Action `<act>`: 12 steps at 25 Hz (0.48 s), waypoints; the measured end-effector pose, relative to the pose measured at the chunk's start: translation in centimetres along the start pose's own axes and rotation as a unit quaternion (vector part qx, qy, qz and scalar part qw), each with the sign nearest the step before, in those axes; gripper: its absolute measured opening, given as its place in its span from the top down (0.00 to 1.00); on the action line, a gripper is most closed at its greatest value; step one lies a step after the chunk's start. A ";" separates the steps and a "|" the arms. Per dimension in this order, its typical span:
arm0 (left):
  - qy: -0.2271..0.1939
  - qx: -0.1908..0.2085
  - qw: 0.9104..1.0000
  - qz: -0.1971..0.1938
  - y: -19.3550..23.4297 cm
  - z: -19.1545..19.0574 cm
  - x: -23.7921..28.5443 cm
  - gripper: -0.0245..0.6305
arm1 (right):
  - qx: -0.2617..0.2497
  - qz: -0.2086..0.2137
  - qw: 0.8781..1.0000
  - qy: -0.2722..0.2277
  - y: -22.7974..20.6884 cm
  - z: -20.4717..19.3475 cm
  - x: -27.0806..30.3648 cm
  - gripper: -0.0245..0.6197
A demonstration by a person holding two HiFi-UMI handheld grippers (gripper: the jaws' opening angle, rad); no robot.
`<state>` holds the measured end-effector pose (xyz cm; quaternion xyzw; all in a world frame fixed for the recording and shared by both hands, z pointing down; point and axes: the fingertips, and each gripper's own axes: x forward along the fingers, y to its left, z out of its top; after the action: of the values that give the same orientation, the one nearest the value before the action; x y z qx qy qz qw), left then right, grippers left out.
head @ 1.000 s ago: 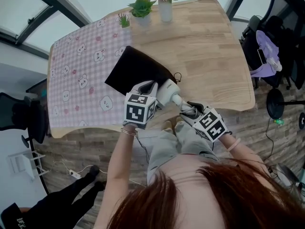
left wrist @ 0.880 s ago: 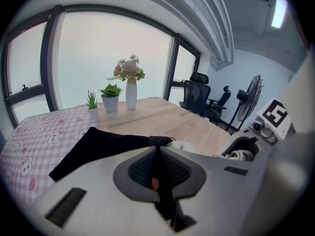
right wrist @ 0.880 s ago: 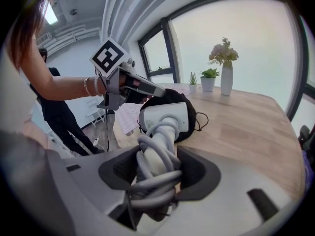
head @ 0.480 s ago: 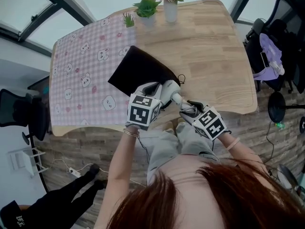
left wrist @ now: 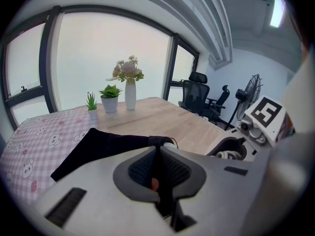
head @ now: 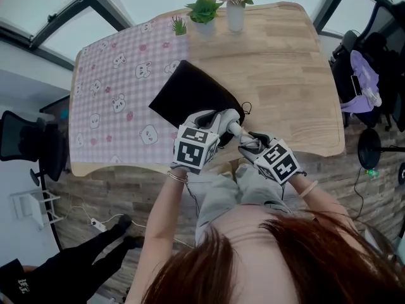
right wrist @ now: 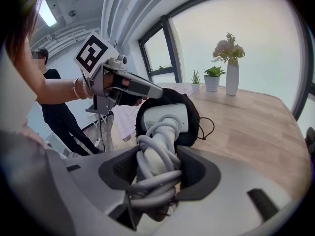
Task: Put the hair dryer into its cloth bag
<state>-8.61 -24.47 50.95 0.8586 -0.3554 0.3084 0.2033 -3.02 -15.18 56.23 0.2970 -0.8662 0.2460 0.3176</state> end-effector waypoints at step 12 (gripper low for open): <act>0.001 -0.004 1.000 -0.001 -0.1 -0.2 -0.3 0.92 | 0.004 0.003 1.000 0.001 -0.7 1.2 1.6 0.61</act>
<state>-8.82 -24.12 50.86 0.8578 -0.3561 0.3072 0.2075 -4.03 -17.01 56.73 0.2949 -0.8661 0.2505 0.3165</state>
